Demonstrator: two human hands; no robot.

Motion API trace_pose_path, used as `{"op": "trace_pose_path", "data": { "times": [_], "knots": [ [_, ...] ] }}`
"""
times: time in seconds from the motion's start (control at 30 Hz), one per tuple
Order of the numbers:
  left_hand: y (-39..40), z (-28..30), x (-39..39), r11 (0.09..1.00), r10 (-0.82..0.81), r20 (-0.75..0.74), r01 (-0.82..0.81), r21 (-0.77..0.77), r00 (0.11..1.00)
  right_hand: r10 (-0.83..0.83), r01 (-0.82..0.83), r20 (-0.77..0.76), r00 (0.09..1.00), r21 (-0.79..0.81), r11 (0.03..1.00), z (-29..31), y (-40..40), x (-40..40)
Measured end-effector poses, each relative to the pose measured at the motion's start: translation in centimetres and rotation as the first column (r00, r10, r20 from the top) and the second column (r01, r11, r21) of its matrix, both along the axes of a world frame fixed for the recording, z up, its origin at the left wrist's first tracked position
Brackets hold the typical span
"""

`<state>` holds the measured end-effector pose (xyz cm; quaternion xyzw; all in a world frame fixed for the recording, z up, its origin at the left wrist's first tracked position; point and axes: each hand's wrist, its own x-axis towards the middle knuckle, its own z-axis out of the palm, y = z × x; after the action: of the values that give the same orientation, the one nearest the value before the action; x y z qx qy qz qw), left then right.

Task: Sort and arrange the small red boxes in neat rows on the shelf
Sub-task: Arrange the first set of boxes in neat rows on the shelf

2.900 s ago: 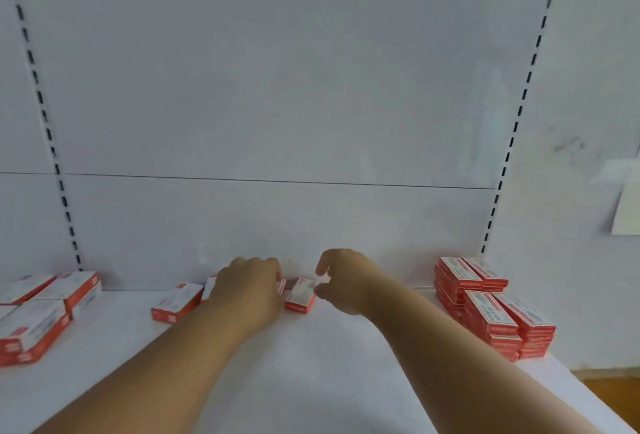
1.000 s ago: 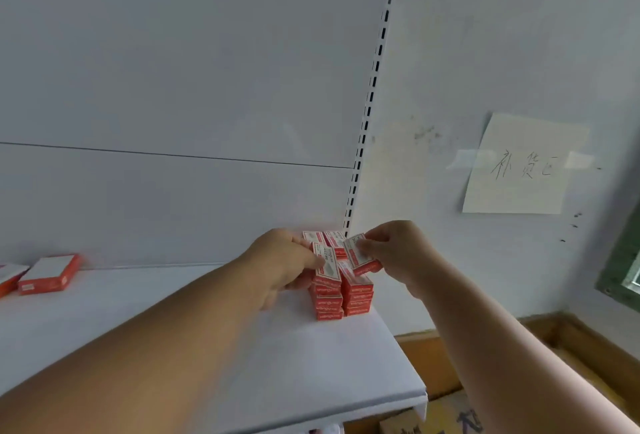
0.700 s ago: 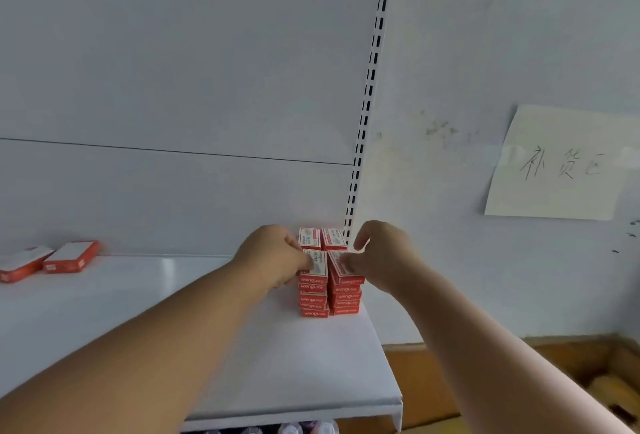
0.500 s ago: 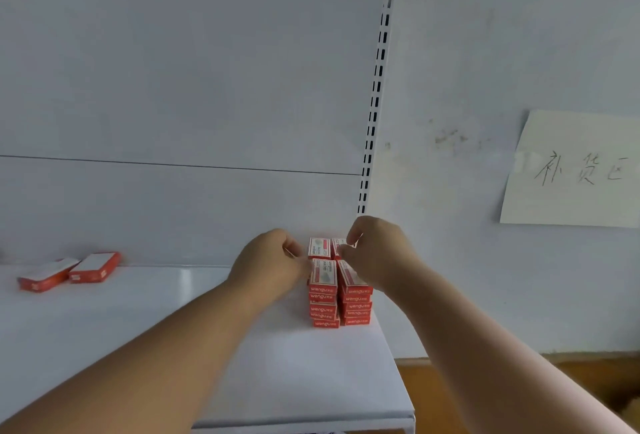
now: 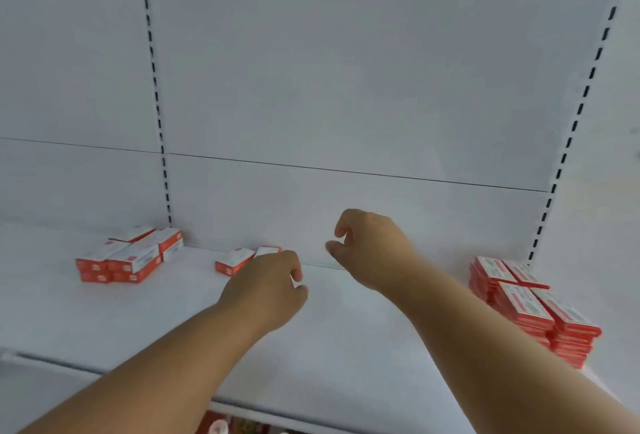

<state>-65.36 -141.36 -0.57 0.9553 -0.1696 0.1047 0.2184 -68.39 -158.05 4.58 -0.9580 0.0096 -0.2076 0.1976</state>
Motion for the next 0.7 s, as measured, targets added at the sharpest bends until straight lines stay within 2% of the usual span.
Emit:
{"op": "trace_pose_path", "data": {
  "times": [0.13, 0.3, 0.4, 0.53, 0.6, 0.63, 0.67, 0.7],
  "knots": [
    [6.8, -0.6, 4.7, 0.989, -0.004, 0.007, 0.003, 0.146, 1.000, 0.010, -0.010, -0.029, 1.000, 0.012, 1.000, -0.6, 6.5, 4.4],
    [11.0, -1.1, 10.3, 0.988, 0.016, 0.056, -0.024, 0.152, 0.998, -0.061, 0.051, -0.208, 0.976, -0.052, 0.997, -3.2, 11.6, 9.9],
    [10.8, -1.7, 11.9, 0.991, 0.002, 0.004, -0.003, 0.134, 1.000, -0.189, 0.171, -0.320, 0.928, -0.083, 0.982, -5.6, 12.9, 11.8],
    [10.8, -2.7, 12.7, 1.000, -0.021, -0.006, 0.021, -0.009, 1.000, -0.274, 0.249, -0.259, 0.926, -0.125, 0.960, -7.7, 13.6, 12.1],
    [11.3, -2.8, 13.0, 0.994, -0.029, 0.039, 0.033, -0.106, 0.999, -0.270, 0.277, -0.192, 0.944, 0.011, 0.961, -7.8, 13.4, 12.0],
    [11.5, -2.8, 13.1, 0.986, -0.031, 0.056, 0.040, -0.164, 0.998, -0.262, 0.287, -0.151, 0.953, 0.173, 0.942, -7.7, 13.3, 11.9],
    [11.7, -2.7, 13.0, 0.970, -0.034, 0.063, 0.048, -0.240, 0.997, -0.257, 0.280, -0.113, 0.960, 0.404, 0.871, -7.4, 13.2, 11.8],
    [12.0, -2.5, 12.9, 0.946, -0.039, 0.062, 0.057, -0.318, 0.997, -0.247, 0.240, -0.085, 0.965, 0.664, 0.708, -7.0, 13.1, 11.7]
  ]
}}
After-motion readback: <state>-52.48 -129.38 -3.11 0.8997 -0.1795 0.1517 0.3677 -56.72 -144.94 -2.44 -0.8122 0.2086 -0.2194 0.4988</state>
